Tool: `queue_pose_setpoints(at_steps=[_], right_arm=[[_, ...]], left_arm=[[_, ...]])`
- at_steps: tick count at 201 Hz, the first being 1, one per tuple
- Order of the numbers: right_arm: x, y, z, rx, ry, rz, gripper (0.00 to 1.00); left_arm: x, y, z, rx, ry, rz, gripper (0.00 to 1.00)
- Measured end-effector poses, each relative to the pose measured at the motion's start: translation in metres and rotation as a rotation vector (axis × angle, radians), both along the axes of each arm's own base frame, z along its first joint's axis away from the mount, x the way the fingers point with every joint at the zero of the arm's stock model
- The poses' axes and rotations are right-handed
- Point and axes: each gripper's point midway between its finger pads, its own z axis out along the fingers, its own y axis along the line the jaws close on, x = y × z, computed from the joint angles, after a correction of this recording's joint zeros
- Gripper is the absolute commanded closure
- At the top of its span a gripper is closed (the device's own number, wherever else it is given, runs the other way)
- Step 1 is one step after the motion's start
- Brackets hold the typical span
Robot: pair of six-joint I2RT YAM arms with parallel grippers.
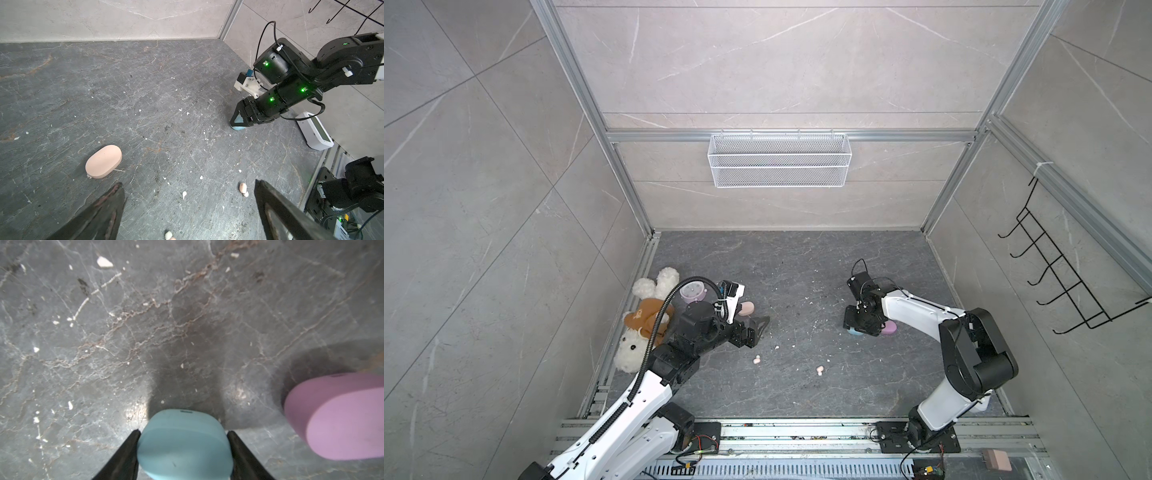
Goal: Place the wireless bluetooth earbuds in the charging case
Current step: 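Carry the case with the right gripper and set it beside the purple case, then open the right gripper and lift it off the light-blue case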
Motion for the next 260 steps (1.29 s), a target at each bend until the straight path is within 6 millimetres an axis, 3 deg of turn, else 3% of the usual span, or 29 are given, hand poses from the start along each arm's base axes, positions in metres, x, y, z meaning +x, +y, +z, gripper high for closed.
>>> queue_pose_setpoints(at_steps=[42,72,91,111,145,172,260], right_arm=[[-0.004,-0.002,-0.001,-0.006,0.018,-0.001,0.19],[-0.011,-0.005,0.002,-0.022,0.05,0.001,0.14],[-0.01,-0.004,0.015,-0.019,0.043,0.003,0.13],[-0.002,0.008,0.041,-0.006,-0.004,0.029,0.11],[0.011,0.069,0.091,0.042,-0.122,0.171,0.1],[0.015,0.129,0.114,0.093,-0.175,0.29,0.1],[0.037,0.273,0.087,0.17,-0.151,0.498,0.1]], left_arm=[[-0.001,0.006,0.0,0.009,0.024,0.015,0.0],[-0.007,0.012,0.006,0.003,0.034,0.027,0.0],[-0.01,0.016,0.012,-0.009,0.038,0.038,0.01],[-0.014,0.019,0.013,-0.019,0.055,0.051,0.01],[-0.018,0.028,0.008,-0.034,0.107,0.095,0.01],[-0.02,0.038,0.009,-0.05,0.125,0.146,0.01],[-0.008,0.079,-0.011,-0.074,0.252,0.403,0.01]])
